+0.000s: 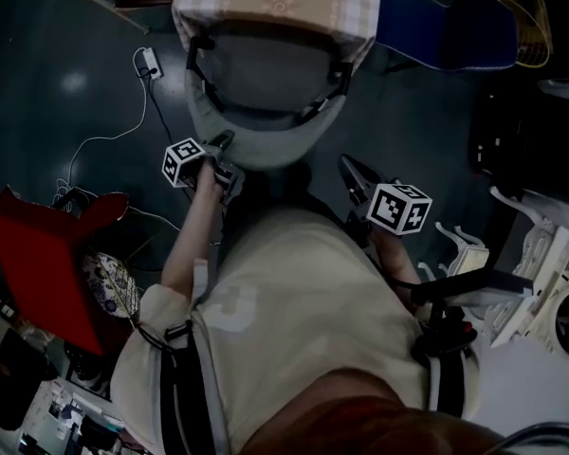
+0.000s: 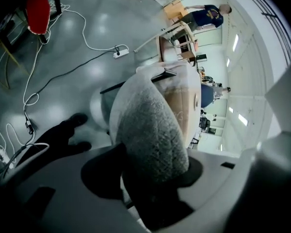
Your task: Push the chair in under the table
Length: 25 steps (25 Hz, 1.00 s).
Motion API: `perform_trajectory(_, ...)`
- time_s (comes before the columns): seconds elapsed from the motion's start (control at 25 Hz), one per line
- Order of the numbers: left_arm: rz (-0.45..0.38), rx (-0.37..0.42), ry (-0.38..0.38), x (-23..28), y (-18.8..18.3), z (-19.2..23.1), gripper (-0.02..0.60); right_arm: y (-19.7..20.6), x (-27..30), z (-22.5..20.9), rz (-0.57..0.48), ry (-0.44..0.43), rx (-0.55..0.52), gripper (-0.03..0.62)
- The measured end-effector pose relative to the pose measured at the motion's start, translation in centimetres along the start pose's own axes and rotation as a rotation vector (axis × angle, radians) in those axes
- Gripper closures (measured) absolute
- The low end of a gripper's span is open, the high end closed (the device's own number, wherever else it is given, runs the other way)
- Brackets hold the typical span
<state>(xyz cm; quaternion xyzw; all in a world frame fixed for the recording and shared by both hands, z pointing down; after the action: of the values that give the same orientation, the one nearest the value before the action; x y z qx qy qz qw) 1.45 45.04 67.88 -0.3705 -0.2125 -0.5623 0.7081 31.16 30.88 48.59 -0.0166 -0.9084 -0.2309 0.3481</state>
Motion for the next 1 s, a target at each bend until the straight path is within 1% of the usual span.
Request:
perform_trajectory(0.2,0.095,0.131,-0.024,-0.1,0.0,0.0,0.362,-0.2,0.7,1.8,-0.010,-0.011,-0.037,0.583)
perform_trajectory(0.36,0.168,0.212,-0.035,-0.1,-0.4,0.0,0.344,-0.1,1.8,3.4,-0.015,-0.015,-0.066,0.583)
perform_trajectory(0.48,0.212,0.249,-0.046,-0.3,-0.5,0.2,0.334,0.1,2.2,4.5,-0.022,-0.018,-0.076,0.583)
perform_trajectory(0.6,0.271,0.253,-0.051,-0.5,-0.5,0.2,0.333,0.7,2.4,5.3,-0.030,-0.010,-0.075,0.583)
perform_trajectory(0.76,0.347,0.289,-0.029,-1.6,-1.4,-0.5,0.333,1.3,3.3,6.7,-0.065,0.011,-0.062,0.583)
perform_trajectory(0.88,0.390,0.329,-0.003,-2.6,-1.4,-0.9,0.333,1.3,3.9,7.4,-0.078,0.012,-0.064,0.583)
perform_trajectory(0.96,0.414,0.373,0.020,-3.5,-0.9,-1.4,0.333,0.9,4.3,7.6,-0.076,0.002,-0.081,0.583)
perform_trajectory(1.0,0.432,0.408,0.030,-4.0,-0.6,-1.8,0.333,0.7,4.4,7.7,-0.076,0.000,-0.089,0.583)
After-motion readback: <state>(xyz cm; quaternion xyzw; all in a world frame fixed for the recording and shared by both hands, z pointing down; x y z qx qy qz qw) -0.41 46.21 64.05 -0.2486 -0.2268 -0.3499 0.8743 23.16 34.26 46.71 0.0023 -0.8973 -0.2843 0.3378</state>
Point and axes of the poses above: the fingertips, and each gripper's own axes: x forward along the fingers, z to its left, y out of its underside, the point moved 6 cm from there along -x, backward along the fingers, and after that the axes turned 2 degrees about z, right-handed, at the moved point
